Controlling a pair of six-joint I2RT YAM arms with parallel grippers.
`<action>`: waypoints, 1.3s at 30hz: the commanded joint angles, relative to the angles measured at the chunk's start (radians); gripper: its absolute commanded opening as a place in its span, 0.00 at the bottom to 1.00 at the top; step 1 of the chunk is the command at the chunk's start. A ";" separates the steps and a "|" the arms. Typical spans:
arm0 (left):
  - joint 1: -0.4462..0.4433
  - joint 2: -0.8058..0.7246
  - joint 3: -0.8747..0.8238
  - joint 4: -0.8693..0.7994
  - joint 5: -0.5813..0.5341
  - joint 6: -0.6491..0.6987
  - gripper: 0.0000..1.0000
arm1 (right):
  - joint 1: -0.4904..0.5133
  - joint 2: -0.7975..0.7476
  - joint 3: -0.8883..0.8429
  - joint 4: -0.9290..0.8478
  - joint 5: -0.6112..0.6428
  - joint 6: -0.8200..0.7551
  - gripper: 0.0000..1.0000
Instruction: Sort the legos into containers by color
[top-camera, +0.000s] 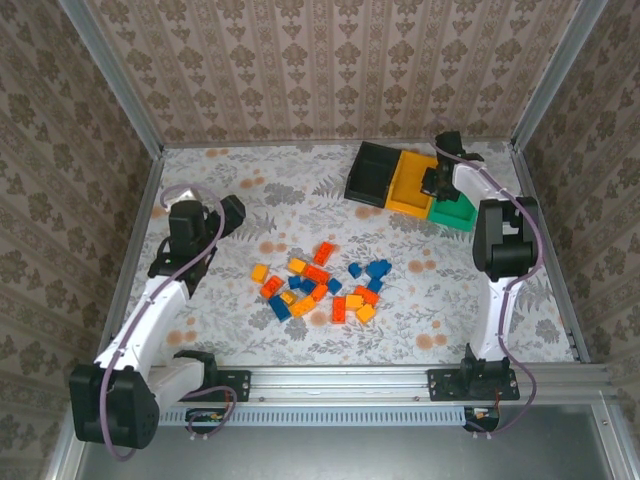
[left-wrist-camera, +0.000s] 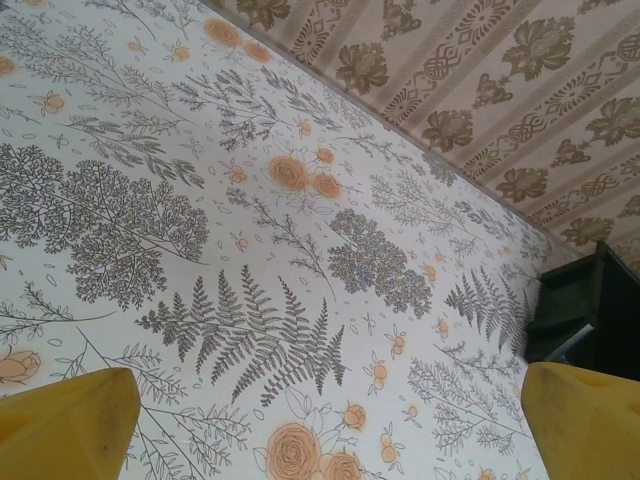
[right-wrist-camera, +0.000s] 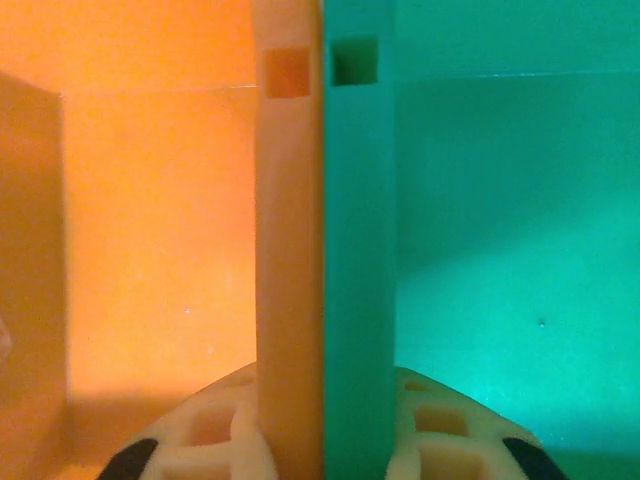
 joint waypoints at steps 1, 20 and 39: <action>-0.014 -0.037 -0.016 -0.019 -0.011 0.009 1.00 | 0.092 0.001 0.014 -0.039 -0.014 0.019 0.00; -0.039 -0.169 -0.084 -0.106 -0.014 -0.013 1.00 | 0.473 0.062 0.071 -0.099 0.092 0.109 0.00; -0.041 -0.184 -0.108 -0.106 0.014 -0.019 1.00 | 0.521 -0.103 -0.140 -0.002 0.109 0.163 0.55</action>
